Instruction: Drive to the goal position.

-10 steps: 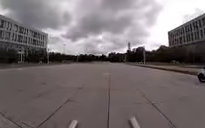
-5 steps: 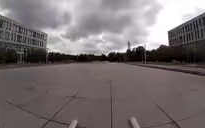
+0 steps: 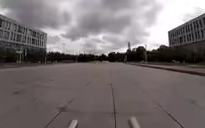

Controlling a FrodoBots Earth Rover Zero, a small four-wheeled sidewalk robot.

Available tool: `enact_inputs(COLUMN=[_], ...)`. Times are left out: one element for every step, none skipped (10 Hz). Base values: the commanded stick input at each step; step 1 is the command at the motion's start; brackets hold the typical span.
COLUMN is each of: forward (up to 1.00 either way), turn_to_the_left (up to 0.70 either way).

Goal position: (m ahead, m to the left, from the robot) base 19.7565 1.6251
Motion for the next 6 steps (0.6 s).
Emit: enact_inputs(forward=[1.00, 1.00, 1.00, 1.00, 1.00, 1.00], turn_to_the_left=[0.00, 0.00, 0.00, 0.00, 0.00, 0.00])
